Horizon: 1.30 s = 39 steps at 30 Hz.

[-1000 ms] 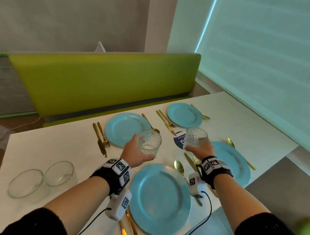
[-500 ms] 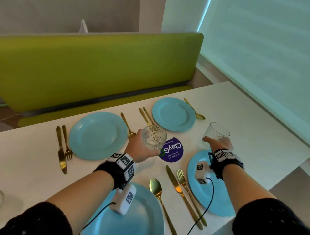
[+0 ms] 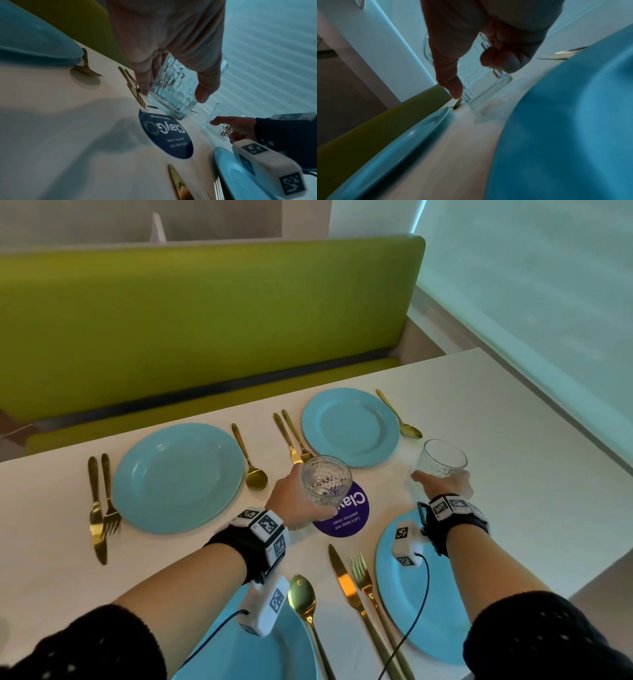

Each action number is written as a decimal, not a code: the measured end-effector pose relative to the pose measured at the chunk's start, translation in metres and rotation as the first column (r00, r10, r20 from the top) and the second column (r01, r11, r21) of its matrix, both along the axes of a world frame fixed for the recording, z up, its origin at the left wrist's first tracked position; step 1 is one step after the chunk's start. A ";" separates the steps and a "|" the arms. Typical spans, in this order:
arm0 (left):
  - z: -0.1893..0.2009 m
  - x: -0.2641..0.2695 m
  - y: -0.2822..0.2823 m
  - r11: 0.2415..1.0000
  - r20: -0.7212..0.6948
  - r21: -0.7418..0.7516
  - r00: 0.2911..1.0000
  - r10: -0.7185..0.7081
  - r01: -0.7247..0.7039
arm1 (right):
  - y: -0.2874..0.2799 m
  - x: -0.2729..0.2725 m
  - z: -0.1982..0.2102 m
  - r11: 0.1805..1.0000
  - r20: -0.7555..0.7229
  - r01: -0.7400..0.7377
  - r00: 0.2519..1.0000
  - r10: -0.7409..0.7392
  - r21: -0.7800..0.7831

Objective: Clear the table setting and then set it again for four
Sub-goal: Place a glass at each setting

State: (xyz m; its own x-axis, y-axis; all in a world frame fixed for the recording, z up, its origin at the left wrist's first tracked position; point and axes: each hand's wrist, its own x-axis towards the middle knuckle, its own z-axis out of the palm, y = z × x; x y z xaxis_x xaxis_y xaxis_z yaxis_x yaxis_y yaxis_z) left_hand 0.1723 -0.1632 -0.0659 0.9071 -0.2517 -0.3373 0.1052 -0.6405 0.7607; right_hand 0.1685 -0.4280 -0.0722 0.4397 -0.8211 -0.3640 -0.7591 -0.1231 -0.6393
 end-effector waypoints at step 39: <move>-0.020 -0.005 -0.016 0.992 -0.078 -0.009 0.989 -0.128 0.128 | -0.013 -0.026 -0.020 0.996 0.056 0.024 0.998 -0.029 0.084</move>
